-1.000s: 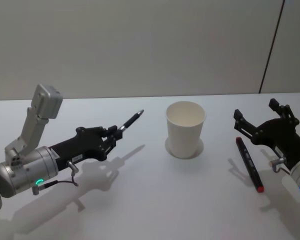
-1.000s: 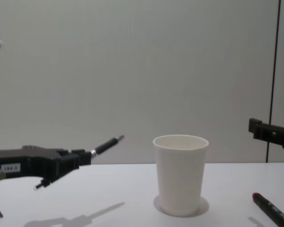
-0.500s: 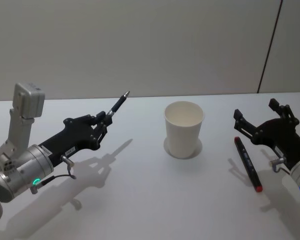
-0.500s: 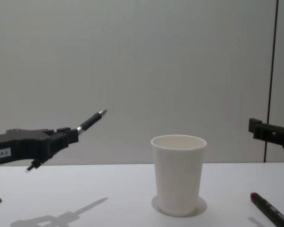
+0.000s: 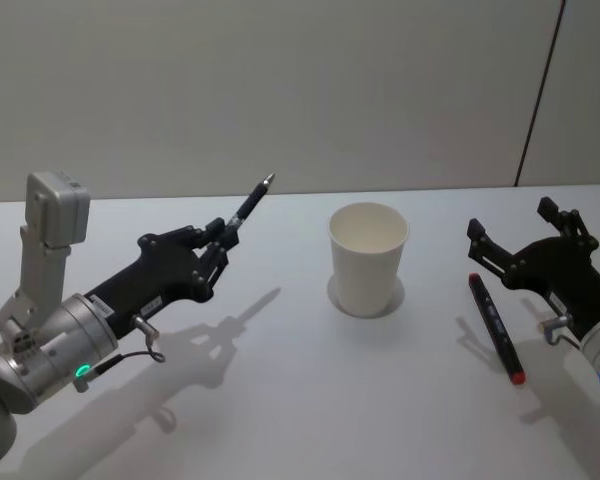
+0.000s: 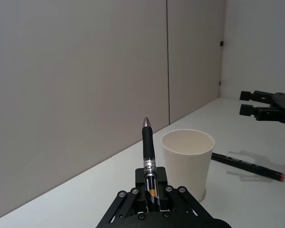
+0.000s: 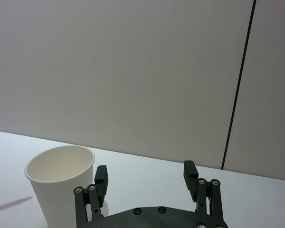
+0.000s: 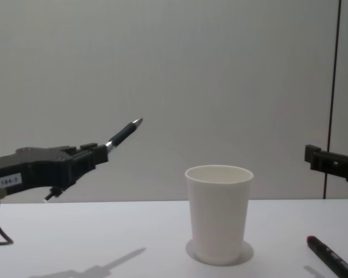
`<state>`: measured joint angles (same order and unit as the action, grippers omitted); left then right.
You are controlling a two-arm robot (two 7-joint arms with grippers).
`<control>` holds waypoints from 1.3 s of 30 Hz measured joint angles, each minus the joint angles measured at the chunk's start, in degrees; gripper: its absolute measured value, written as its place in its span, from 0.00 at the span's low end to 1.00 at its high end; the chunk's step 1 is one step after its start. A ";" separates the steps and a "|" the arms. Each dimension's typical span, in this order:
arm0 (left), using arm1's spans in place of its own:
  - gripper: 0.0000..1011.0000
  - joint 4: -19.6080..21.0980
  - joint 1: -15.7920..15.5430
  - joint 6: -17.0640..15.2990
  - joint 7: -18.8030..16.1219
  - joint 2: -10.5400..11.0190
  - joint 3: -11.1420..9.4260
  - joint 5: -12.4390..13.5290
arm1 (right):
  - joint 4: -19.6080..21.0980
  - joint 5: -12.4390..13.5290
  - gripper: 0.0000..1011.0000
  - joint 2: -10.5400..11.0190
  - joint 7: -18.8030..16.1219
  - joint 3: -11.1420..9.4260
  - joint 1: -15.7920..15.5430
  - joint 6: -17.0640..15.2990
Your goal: Place the pen into the pen holder.
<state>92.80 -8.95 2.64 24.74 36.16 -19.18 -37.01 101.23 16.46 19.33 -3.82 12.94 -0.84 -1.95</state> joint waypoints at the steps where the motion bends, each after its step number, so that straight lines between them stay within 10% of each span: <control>1: 0.14 0.17 0.01 0.15 0.46 -0.12 -0.11 0.08 | 0.00 0.00 0.99 0.00 0.00 0.00 0.00 0.00; 39: 0.14 0.23 -3.69 0.50 17.76 -5.26 -3.66 1.78 | 0.00 0.00 0.99 0.00 0.00 0.00 0.00 0.00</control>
<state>93.04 -12.64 3.14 42.50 30.90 -22.84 -35.23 101.23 16.46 19.33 -3.83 12.94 -0.84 -1.95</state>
